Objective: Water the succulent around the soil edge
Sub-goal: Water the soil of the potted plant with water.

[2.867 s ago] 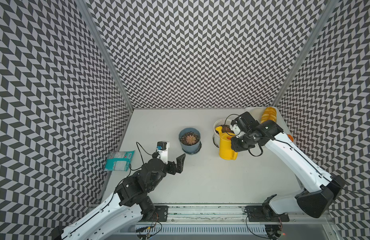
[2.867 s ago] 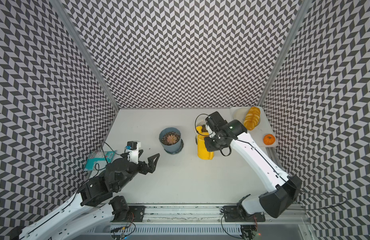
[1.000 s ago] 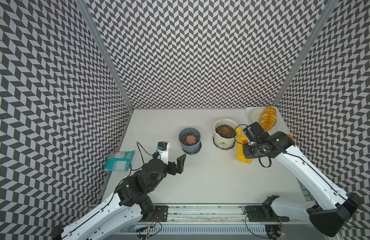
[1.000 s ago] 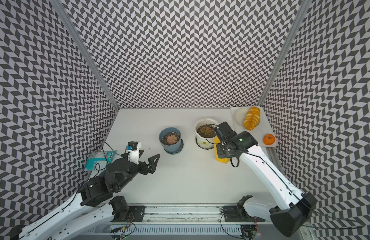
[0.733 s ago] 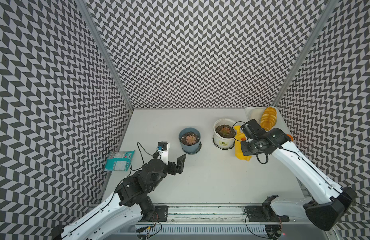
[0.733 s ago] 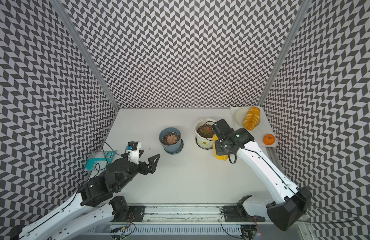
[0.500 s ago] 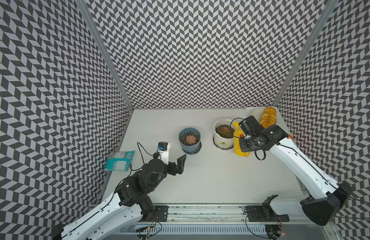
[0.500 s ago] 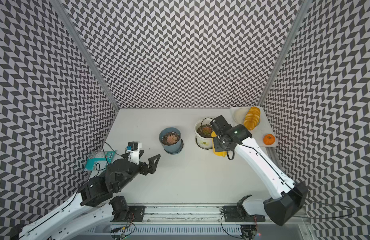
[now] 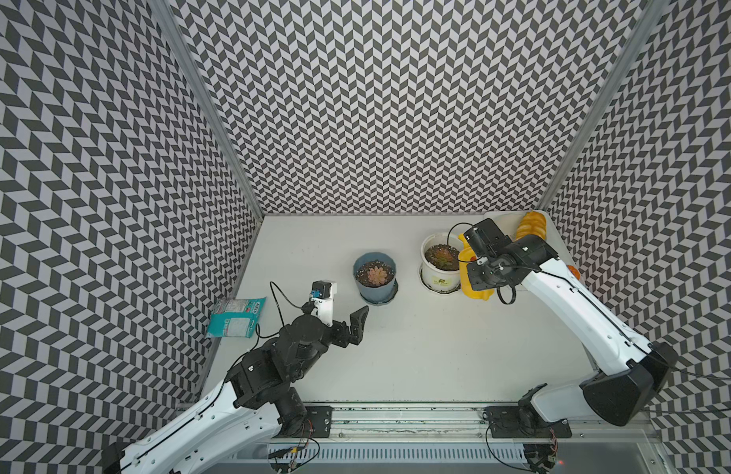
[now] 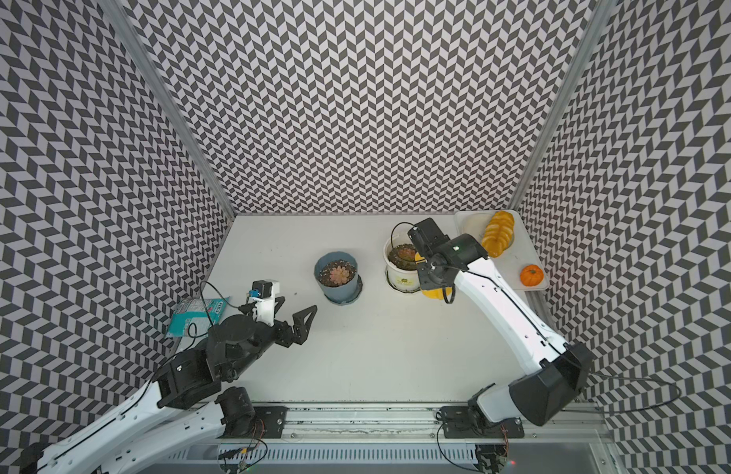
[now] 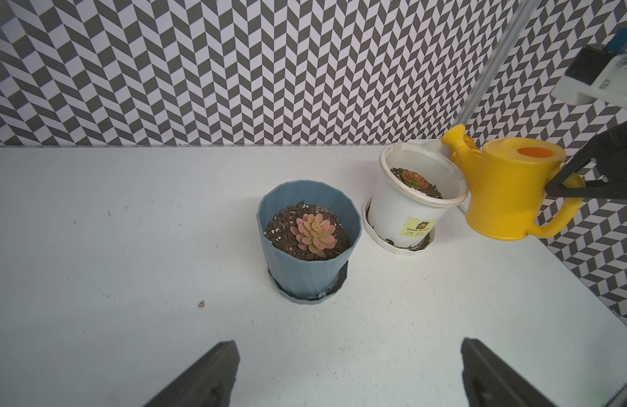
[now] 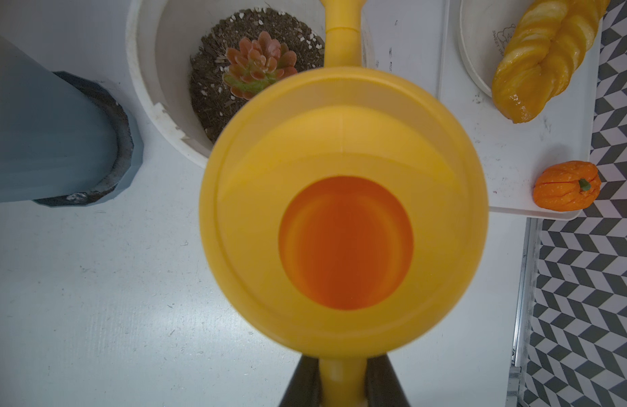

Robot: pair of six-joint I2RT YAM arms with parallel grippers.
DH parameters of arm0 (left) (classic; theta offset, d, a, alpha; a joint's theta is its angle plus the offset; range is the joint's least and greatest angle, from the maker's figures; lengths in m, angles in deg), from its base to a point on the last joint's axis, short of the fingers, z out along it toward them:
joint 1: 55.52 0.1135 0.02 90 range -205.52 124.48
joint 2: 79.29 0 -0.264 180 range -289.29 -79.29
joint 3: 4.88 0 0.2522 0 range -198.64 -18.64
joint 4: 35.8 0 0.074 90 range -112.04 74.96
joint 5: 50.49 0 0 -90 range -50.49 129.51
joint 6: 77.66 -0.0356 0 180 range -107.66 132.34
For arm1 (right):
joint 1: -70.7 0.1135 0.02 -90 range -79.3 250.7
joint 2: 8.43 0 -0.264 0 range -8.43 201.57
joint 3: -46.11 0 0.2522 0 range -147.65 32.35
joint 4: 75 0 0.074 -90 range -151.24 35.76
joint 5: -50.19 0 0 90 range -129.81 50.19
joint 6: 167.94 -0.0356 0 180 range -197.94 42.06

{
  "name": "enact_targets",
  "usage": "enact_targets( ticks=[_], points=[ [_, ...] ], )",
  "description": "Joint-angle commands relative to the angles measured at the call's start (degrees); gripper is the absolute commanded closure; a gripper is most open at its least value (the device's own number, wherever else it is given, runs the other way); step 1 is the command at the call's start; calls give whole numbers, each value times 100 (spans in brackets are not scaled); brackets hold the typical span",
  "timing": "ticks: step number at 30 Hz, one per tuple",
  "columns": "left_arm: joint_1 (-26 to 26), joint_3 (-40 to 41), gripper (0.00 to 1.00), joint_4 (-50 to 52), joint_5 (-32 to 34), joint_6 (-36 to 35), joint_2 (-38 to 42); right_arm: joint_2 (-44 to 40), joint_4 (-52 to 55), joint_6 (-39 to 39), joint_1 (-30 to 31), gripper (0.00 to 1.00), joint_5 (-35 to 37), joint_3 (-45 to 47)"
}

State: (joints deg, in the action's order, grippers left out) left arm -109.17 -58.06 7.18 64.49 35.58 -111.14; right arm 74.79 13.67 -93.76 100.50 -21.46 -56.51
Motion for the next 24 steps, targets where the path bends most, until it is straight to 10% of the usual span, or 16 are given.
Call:
enact_targets(
  ticks=[1,24],
  points=[
    [-41,29,0,-65,96,-4,40,36,-220,177,-11,100,-91,-211],
    [-62,28,0,-63,113,-2,57,-276,-599,920,307,100,1070,67]
  ],
)
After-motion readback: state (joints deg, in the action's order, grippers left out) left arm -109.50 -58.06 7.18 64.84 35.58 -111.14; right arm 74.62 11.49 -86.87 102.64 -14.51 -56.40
